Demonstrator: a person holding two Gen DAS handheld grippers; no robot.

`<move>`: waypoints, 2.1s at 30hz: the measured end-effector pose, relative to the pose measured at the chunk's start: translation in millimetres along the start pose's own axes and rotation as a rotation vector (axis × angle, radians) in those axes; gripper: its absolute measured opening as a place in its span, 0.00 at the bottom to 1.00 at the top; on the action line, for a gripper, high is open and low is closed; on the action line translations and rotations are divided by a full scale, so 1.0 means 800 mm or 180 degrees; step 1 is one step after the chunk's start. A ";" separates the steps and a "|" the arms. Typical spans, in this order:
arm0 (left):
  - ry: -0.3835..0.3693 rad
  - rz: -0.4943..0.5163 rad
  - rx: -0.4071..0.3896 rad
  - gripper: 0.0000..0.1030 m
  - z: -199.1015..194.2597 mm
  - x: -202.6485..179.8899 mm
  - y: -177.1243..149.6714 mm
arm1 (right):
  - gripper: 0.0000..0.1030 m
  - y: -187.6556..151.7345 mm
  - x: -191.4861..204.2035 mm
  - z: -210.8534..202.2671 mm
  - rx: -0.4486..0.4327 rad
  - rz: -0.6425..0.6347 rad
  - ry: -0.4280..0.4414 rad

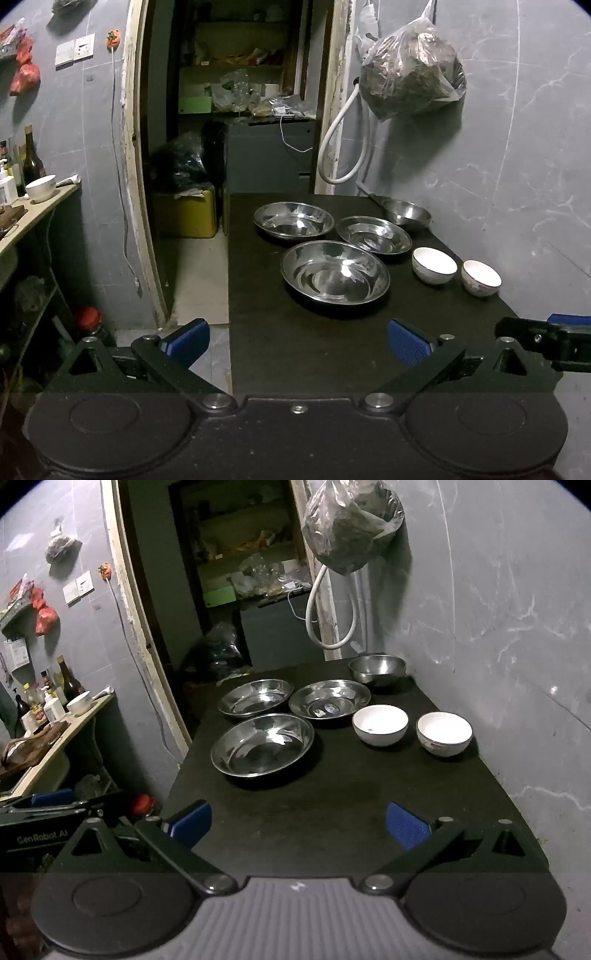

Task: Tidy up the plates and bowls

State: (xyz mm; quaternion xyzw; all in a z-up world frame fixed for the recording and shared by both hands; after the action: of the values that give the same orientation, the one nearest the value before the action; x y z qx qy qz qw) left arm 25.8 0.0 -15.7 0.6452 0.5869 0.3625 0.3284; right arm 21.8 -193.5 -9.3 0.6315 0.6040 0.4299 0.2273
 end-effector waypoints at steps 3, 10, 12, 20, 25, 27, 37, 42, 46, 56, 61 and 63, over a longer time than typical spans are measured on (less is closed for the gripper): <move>0.0005 0.0000 0.0002 0.99 0.000 0.000 0.000 | 1.00 0.000 0.001 0.000 -0.0021 -0.0006 0.0001; -0.0011 -0.0014 0.0012 0.99 0.000 0.000 0.000 | 1.00 -0.002 0.002 -0.001 -0.0012 0.0008 0.0003; -0.0014 -0.0024 0.0007 0.99 -0.001 0.000 0.000 | 1.00 -0.003 0.002 -0.002 -0.0013 0.0003 0.0005; -0.0007 -0.0015 -0.0003 0.99 0.001 0.006 -0.001 | 1.00 0.002 0.002 0.000 -0.0013 -0.0014 0.0013; -0.0004 -0.0018 -0.0009 0.99 0.001 0.006 -0.001 | 1.00 0.001 0.001 0.000 -0.0013 -0.0016 0.0011; -0.0007 -0.0016 -0.0005 0.99 0.001 0.006 -0.001 | 1.00 0.001 0.001 0.000 -0.0013 -0.0015 0.0011; 0.0013 0.0013 0.0005 0.99 -0.003 -0.007 -0.001 | 1.00 0.003 -0.006 -0.006 -0.0007 0.0015 0.0018; 0.0008 0.0016 0.0011 0.99 -0.003 -0.009 -0.001 | 1.00 0.002 -0.009 -0.006 0.0001 0.0024 0.0019; 0.0005 0.0041 0.0018 0.99 -0.004 -0.017 -0.004 | 1.00 0.000 -0.017 -0.007 0.0012 0.0055 0.0019; 0.0005 0.0033 0.0026 0.99 -0.004 -0.017 -0.005 | 1.00 -0.002 -0.017 -0.009 0.0019 0.0063 0.0012; 0.0003 0.0035 0.0027 0.99 -0.004 -0.017 -0.004 | 1.00 -0.002 -0.019 -0.009 0.0025 0.0071 0.0007; 0.0001 0.0035 0.0029 0.99 -0.004 -0.017 -0.004 | 1.00 -0.003 -0.019 -0.009 0.0025 0.0078 0.0005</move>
State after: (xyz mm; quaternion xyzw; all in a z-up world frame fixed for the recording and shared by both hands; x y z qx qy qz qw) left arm 21.0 -13.0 -17.8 0.6498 0.5850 0.3618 0.3234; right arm 16.1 -209.4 -11.2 0.6393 0.5980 0.4308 0.2191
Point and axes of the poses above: each gripper's, at about its wrist camera, not at the fingertips, and z roughly the way its jaws point, x to its left, y to its top, the point moved 3 cm from there along z, roughly the way its jaws point, and after that the axes turned 10 degrees about z, right-handed, at the moved point
